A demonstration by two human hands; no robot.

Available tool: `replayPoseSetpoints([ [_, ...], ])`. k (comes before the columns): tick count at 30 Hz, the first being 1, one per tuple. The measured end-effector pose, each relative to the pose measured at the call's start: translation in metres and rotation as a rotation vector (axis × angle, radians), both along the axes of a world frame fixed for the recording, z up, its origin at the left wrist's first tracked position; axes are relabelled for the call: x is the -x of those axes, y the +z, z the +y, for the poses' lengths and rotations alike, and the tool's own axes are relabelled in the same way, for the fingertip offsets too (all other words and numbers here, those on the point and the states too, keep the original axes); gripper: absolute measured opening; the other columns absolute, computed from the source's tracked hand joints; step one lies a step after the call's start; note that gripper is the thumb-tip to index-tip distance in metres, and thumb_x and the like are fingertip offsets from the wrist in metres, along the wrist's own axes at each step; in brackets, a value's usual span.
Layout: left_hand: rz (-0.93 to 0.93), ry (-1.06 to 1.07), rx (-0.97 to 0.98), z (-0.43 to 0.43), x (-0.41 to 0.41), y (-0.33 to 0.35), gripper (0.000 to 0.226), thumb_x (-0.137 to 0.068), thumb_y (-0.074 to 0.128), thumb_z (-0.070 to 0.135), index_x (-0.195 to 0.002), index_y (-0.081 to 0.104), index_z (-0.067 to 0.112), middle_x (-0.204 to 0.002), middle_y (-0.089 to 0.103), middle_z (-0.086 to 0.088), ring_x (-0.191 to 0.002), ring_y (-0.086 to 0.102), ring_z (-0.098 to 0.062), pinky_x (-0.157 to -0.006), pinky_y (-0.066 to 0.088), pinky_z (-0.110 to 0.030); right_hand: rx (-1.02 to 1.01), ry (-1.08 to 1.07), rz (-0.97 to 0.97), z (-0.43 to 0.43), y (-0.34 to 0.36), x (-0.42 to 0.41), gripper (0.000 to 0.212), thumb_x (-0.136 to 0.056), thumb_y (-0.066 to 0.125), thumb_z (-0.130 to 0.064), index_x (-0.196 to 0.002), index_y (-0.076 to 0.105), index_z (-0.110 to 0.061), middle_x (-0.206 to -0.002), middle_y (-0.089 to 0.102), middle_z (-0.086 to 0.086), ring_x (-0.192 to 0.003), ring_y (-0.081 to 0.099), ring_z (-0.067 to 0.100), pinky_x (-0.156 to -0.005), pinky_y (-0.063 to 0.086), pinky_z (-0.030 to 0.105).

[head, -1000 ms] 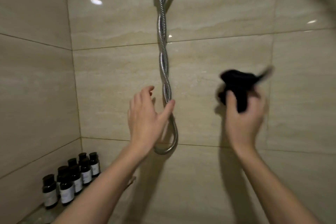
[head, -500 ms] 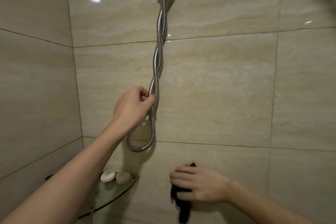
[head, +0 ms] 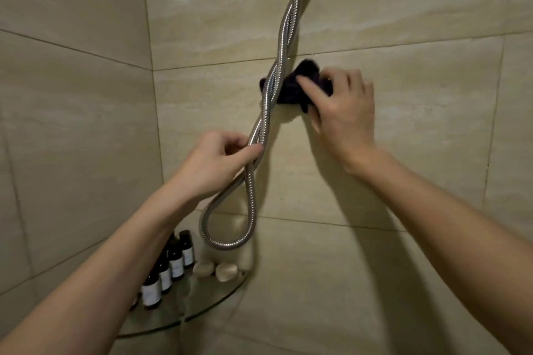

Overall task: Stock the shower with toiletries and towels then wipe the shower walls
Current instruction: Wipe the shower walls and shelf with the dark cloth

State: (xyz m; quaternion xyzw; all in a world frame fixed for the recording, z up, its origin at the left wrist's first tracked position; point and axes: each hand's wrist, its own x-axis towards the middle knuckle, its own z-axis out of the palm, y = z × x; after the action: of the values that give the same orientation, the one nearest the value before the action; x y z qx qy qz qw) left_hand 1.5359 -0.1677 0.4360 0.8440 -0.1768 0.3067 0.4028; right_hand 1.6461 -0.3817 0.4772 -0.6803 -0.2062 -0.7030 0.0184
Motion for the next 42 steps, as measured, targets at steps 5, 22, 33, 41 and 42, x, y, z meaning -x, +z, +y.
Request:
replayPoseSetpoints([
  [5, -0.016, -0.101, 0.133, -0.008, -0.008, -0.008, 0.019, -0.096, 0.066, 0.019, -0.094, 0.073, 0.001, -0.080, 0.065, -0.004, -0.070, 0.053, -0.004, -0.059, 0.040, -0.014, 0.630, 0.158, 0.037, 0.026, -0.137, -0.010, 0.022, -0.089, 0.062, -0.023, -0.110, 0.067, -0.024, -0.111, 0.066, 0.006, -0.088, 0.058, 0.030, -0.074, 0.038, 0.041],
  [22, -0.064, 0.118, 0.000, 0.003, -0.029, 0.000, 0.029, -0.104, 0.048, 0.027, -0.105, 0.074, 0.015, -0.087, 0.072, 0.006, -0.085, 0.069, -0.013, -0.079, 0.057, -0.031, 0.525, 0.244, -0.306, 0.002, -0.073, 0.082, 0.024, -0.102, 0.055, -0.019, -0.108, 0.078, -0.023, -0.108, 0.073, 0.002, -0.097, 0.064, 0.027, -0.090, 0.041, 0.041],
  [33, -0.151, 0.706, -0.599, 0.127, 0.088, 0.111, 0.026, -0.097, 0.053, 0.028, -0.115, 0.072, 0.025, -0.106, 0.071, 0.005, -0.093, 0.066, -0.016, -0.080, 0.058, -0.035, 0.256, -0.109, 0.045, 0.127, 0.052, 0.001, 0.030, -0.089, 0.057, -0.022, -0.117, 0.062, -0.015, -0.115, 0.060, 0.018, -0.107, 0.052, 0.040, -0.080, 0.043, 0.048],
  [41, -0.277, 0.765, -0.898, 0.128, 0.098, 0.134, 0.029, -0.097, 0.051, 0.034, -0.115, 0.071, 0.022, -0.106, 0.068, 0.002, -0.071, 0.052, -0.005, -0.058, 0.042, -0.027, 0.648, -0.011, 0.274, 0.149, -0.147, 0.012, 0.021, -0.076, 0.068, -0.005, -0.097, 0.070, -0.003, -0.096, 0.061, 0.017, -0.087, 0.058, 0.034, -0.047, 0.050, 0.039],
  [42, -0.310, 0.809, -1.001, 0.130, 0.097, 0.135, 0.031, -0.095, 0.050, 0.038, -0.114, 0.071, 0.023, -0.107, 0.068, 0.000, -0.082, 0.055, -0.012, -0.063, 0.046, -0.031, 0.713, -0.022, 0.305, 0.147, -0.160, 0.014, 0.017, -0.072, 0.074, -0.005, -0.089, 0.071, -0.005, -0.093, 0.061, 0.015, -0.085, 0.058, 0.032, -0.044, 0.048, 0.036],
])
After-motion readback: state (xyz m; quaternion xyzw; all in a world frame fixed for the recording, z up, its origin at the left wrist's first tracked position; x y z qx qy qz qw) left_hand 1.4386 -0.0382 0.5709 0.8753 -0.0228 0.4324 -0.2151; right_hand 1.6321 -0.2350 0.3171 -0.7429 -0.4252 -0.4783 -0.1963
